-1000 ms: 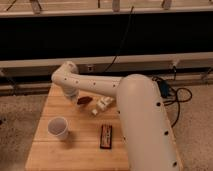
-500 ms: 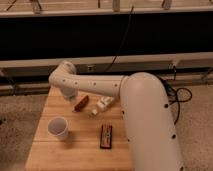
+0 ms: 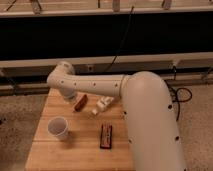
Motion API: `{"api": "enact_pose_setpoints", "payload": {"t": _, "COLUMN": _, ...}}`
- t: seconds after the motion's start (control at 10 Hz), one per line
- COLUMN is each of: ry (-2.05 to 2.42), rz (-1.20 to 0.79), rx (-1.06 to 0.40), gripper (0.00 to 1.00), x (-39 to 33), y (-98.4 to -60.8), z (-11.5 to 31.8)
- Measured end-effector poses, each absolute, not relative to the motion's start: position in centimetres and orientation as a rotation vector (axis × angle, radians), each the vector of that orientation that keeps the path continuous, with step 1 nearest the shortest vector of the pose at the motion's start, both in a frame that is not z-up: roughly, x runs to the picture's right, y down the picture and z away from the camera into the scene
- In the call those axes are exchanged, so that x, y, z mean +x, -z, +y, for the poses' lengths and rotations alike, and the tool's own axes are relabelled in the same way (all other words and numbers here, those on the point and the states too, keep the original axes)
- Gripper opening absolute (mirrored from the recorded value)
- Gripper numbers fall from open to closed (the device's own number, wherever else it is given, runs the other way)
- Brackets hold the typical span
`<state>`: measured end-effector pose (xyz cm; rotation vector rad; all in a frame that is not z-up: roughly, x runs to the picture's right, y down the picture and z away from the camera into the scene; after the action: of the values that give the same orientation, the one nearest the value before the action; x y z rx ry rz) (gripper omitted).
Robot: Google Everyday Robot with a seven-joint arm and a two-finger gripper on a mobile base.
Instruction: Place the pepper in the ceramic cup
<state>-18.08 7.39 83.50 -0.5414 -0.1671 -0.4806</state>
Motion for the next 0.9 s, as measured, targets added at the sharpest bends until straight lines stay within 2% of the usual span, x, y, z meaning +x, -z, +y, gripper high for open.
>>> {"api": "enact_pose_setpoints", "payload": {"t": 0.2, "ry": 0.554, "rz": -0.227, "rx": -0.556, "gripper": 0.78, "x": -17.4, "y": -84.9, "z": 5.8}}
{"api": "enact_pose_setpoints", "payload": {"t": 0.6, "ry": 0.707, "rz": -0.339, "rx": -0.624, "gripper": 0.8, "x": -16.7, "y": -87.1, "z": 7.1}}
{"api": "enact_pose_setpoints", "payload": {"t": 0.9, "ry": 0.736, "rz": -0.377, "rx": -0.604, "gripper": 0.8, "x": -16.3, "y": -89.5, "z": 8.8}}
